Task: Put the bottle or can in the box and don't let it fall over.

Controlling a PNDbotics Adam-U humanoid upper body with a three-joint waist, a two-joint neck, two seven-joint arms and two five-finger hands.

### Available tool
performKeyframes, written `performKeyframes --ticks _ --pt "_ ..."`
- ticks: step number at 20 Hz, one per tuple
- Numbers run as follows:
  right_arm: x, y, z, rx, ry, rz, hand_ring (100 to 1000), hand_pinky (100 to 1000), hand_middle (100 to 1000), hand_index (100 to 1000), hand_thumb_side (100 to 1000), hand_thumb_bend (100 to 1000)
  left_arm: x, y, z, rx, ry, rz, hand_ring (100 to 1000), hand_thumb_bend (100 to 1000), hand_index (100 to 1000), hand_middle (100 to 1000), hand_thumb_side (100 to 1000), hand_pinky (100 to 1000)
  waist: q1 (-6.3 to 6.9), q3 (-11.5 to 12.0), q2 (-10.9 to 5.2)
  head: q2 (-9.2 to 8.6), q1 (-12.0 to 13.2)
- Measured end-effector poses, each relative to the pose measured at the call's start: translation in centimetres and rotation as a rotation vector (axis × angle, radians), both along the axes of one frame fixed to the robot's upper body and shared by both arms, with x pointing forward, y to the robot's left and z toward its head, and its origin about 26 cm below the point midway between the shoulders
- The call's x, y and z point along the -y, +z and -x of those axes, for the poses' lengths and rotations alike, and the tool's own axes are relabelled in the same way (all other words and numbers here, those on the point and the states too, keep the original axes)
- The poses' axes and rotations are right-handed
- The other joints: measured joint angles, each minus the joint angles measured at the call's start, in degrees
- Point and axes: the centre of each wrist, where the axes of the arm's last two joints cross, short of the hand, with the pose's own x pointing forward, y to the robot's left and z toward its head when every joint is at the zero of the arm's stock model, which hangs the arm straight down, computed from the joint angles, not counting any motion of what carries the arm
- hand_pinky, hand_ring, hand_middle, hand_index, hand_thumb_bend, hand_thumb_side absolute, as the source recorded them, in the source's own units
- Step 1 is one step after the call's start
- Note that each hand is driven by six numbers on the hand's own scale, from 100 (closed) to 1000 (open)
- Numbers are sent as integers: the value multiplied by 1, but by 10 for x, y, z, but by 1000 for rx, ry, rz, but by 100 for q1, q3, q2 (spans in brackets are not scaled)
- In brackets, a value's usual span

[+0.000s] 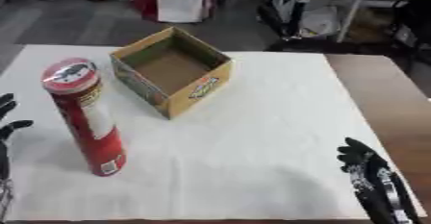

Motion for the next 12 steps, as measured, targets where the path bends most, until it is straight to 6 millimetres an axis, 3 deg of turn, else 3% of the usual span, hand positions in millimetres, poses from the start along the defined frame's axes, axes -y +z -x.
performKeyframes --ticks 1,2,4,9,12 --pt "0 0 0 0 0 0 742 678 722 881 900 100 1 2 0 -6 -44 -52 898 842 1000 814 788 652 0 0 0 0 -2" --pt "0 0 0 0 0 0 742 677 722 881 906 100 1 5 1 -14 -84 -104 898 710 1000 815 737 663 0 0 1 0 -8" --pt "0 0 0 0 0 0 742 677 722 881 908 100 3 8 2 -40 -142 -191 899 667 1000 815 732 671 0 0 3 0 -17" --pt "0 0 0 -1 -2 0 742 677 722 881 908 100 10 8 1 -112 -225 -313 900 688 1000 817 733 681 -4 -14 19 0 -43" --pt "0 0 0 -1 -3 0 742 677 722 881 906 100 16 7 0 -124 -261 -347 901 792 1000 817 768 680 -6 -24 19 0 -47"
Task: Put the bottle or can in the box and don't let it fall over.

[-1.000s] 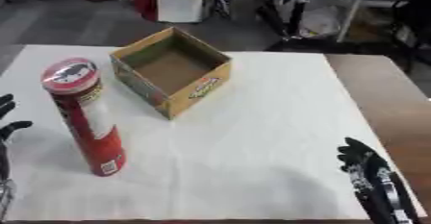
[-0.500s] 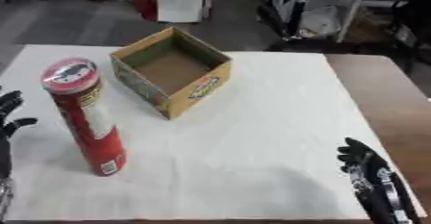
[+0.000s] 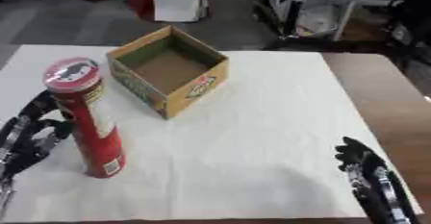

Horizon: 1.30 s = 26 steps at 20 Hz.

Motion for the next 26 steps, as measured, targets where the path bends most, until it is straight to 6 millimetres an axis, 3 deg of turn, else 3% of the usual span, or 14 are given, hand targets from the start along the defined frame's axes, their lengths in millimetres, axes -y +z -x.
performKeyframes --ticks 4,6,24,26 --pt "0 0 0 0 0 0 742 677 721 881 906 100 3 -1 -1 6 -33 -1 902 973 1000 818 838 679 1 -7 0 0 -1" --pt "0 0 0 0 0 0 742 677 721 881 905 100 3 -1 0 16 -39 6 904 1000 1000 819 854 686 3 -7 0 0 -2" --pt "-1 1 -1 5 4 0 742 678 721 881 901 100 21 -18 -11 -1 -69 -89 894 895 1000 811 832 691 -1 -42 0 -3 -1" --pt "-1 1 -1 5 4 1 742 678 721 881 901 100 22 -20 -12 -6 -73 -88 893 836 1000 808 816 690 -2 -44 0 -3 -1"
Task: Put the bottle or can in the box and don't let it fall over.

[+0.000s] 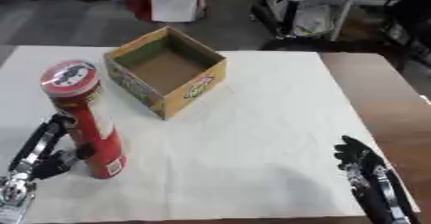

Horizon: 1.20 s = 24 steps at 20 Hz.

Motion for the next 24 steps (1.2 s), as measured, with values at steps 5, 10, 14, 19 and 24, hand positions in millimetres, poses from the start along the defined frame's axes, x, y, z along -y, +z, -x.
performKeyframes --ticks 5,10,14,19,24 --pt "0 0 0 1 1 0 742 678 721 881 901 100 0 -6 -1 -18 0 3 893 535 931 805 720 687 0 -3 0 -3 0" --pt "0 0 0 1 1 0 741 678 721 881 900 100 1 -9 -2 -30 -10 26 891 100 785 797 659 679 0 -2 0 -3 0" --pt "0 0 0 0 2 0 741 678 721 881 901 100 3 -11 -4 -47 -22 62 877 100 558 762 473 668 -1 -1 0 -3 0" --pt "0 0 0 -1 4 1 741 678 721 881 900 100 4 -8 -10 -45 1 113 861 100 466 740 428 645 -8 -1 0 -3 1" --pt "-2 0 0 -4 9 1 741 678 722 881 906 100 9 40 -37 102 -14 197 866 100 445 764 456 648 -9 -31 -1 -3 20"
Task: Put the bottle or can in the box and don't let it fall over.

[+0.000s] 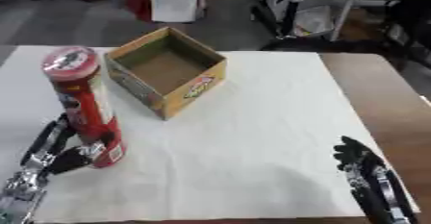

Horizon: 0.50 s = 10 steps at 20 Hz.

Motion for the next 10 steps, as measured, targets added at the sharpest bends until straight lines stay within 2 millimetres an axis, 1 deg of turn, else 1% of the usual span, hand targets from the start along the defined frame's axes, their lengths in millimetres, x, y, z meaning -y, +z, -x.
performKeyframes --ticks 4,6,8,10 --pt "-2 -1 1 -5 13 2 741 678 722 881 912 100 11 50 -28 110 -20 58 864 100 443 764 473 644 -8 -104 0 0 74" --pt "-4 -2 1 -7 25 3 741 677 721 881 918 100 18 70 -43 140 -12 72 864 100 446 764 478 637 -17 -196 0 0 130" --pt "-6 -2 1 -9 39 5 741 677 721 881 925 100 23 80 -59 144 21 84 864 100 443 765 497 625 -25 -303 1 -1 192" --pt "-8 -2 1 -12 55 6 741 677 722 881 931 100 28 83 -75 130 60 91 866 100 450 770 499 619 -31 -427 18 -6 261"
